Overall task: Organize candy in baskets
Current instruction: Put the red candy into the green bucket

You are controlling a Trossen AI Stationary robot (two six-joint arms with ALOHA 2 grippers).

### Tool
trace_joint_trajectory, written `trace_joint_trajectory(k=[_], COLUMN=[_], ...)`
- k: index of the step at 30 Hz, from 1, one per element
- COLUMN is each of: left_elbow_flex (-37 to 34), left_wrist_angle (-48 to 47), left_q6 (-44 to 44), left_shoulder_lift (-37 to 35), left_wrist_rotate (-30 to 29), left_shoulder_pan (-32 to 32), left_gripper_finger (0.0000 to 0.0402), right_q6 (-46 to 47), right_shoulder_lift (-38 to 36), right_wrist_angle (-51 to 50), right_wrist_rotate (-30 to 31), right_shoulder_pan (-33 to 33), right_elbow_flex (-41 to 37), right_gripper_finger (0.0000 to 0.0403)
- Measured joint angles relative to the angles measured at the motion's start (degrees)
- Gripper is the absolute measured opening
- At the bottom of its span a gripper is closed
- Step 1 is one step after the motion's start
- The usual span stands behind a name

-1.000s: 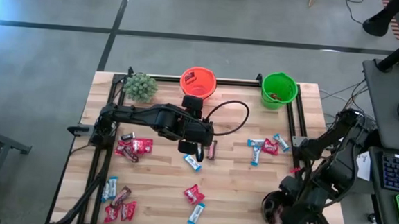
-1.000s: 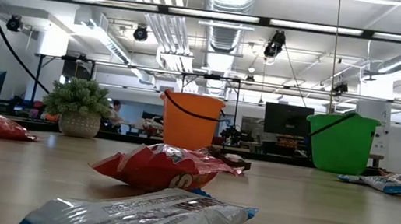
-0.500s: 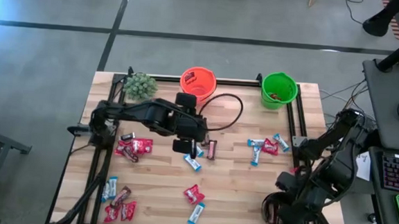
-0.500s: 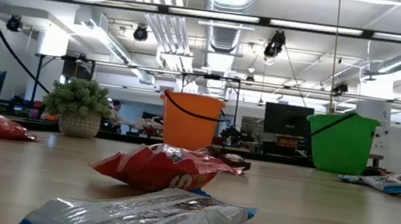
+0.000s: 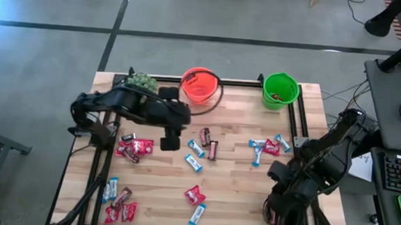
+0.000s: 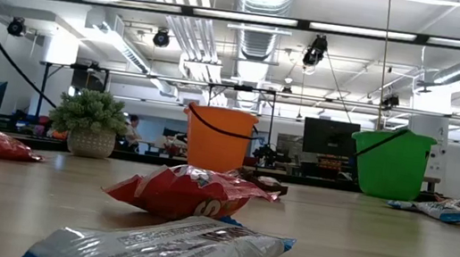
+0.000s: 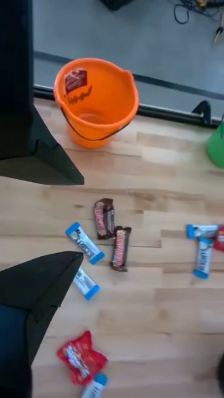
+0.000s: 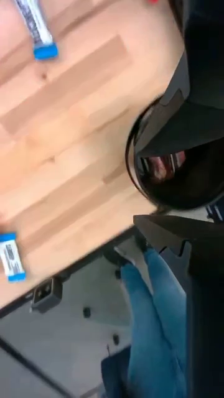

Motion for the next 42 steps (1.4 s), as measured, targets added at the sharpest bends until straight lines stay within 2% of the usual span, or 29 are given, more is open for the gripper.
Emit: trace_joint_trajectory(k=[9, 15, 23, 31, 42], left_elbow_flex=[-3.8, -14.7, -28.9, -38.7, -50.7], left_wrist_angle=[0.0, 0.0, -0.1, 0.0, 0.0], left_q6=[-8.5, -17.2, -29.2, -34.7, -44.8], left_shoulder_lift=[-8.2, -16.7, -26.7, -30.9, -31.7], left_wrist_rotate=[0.0, 0.3, 6.7, 7.7, 8.9], left_shoulder_pan=[-0.2, -0.2, -0.2, -0.2, -0.2], left_gripper_finger=[0.0167, 0.0167, 0.0168, 0.0178, 0.0178], right_q6=[-1.0, -4.6, -4.6, -6.8, -9.9], right_shoulder_lift=[-0.1, -0.7, -2.2, -2.8, -2.9], right_wrist_angle=[-9.1, -9.3, -9.5, -9.5, -9.5], right_wrist_rotate=[0.0, -0.2, -0.2, 0.9, 4.1], right_shoulder_pan=[-3.0, -4.2, -5.2, -6.2, -9.3], right_elbow_flex=[0.0, 0.0, 0.0, 0.0, 0.0], right_gripper_finger=[0.0166, 0.0171, 0.0171, 0.0171, 0.0171])
